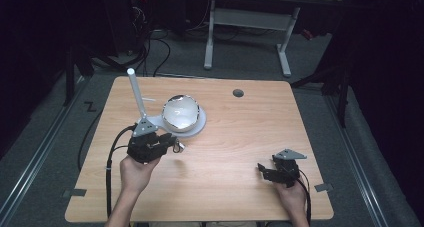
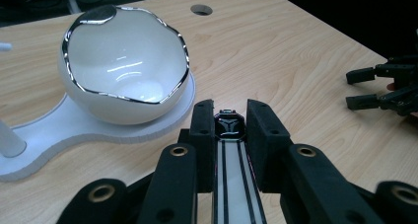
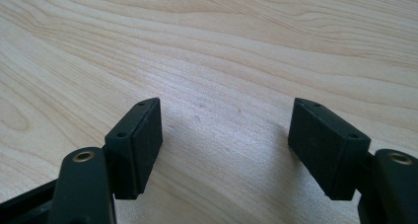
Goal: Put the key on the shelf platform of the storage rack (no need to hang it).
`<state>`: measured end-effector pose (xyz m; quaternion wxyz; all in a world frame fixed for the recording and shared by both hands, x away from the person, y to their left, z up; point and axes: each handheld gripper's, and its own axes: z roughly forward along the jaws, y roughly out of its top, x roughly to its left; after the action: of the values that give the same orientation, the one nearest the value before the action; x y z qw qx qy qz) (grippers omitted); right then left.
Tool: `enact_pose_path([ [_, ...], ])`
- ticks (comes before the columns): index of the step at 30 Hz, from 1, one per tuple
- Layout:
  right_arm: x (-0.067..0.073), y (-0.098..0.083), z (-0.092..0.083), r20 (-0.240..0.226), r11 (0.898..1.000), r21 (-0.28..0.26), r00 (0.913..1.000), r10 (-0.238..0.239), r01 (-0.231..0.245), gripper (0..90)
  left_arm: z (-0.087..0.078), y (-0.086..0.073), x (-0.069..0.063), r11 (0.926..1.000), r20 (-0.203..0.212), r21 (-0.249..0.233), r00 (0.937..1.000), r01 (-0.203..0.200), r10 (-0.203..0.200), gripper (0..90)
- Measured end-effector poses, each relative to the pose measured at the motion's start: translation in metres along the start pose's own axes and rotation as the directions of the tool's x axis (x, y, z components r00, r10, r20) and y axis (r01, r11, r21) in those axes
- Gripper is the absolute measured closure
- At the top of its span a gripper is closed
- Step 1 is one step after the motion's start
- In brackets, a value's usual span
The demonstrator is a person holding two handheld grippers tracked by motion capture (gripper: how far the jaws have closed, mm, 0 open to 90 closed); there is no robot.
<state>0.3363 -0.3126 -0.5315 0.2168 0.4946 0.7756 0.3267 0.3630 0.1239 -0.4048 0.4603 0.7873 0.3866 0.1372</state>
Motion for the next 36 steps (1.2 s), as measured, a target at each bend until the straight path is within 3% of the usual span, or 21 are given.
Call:
enact_pose_path([
  [19, 0.000, 0.000, 0.000, 0.002, 1.000, 0.001, 1.0000, 0.002, -0.002, 29.6, 0.009, 0.038, 0.013, 0.9999, -0.006, -0.015, 1.0000, 0.007, -0.007, 74.6],
  [25, -0.001, 0.000, 0.000, 0.001, 1.000, -0.001, 1.0000, 0.006, -0.006, 29.6, 0.015, 0.048, 0.018, 0.9997, -0.051, -0.022, 0.9987, 0.004, -0.005, 74.5],
  [36, -0.001, 0.000, 0.000, 0.002, 1.000, -0.001, 1.0000, 0.006, -0.006, 29.6, 0.024, 0.061, 0.029, 0.9981, -0.081, -0.055, 0.9962, 0.029, -0.033, 74.5],
])
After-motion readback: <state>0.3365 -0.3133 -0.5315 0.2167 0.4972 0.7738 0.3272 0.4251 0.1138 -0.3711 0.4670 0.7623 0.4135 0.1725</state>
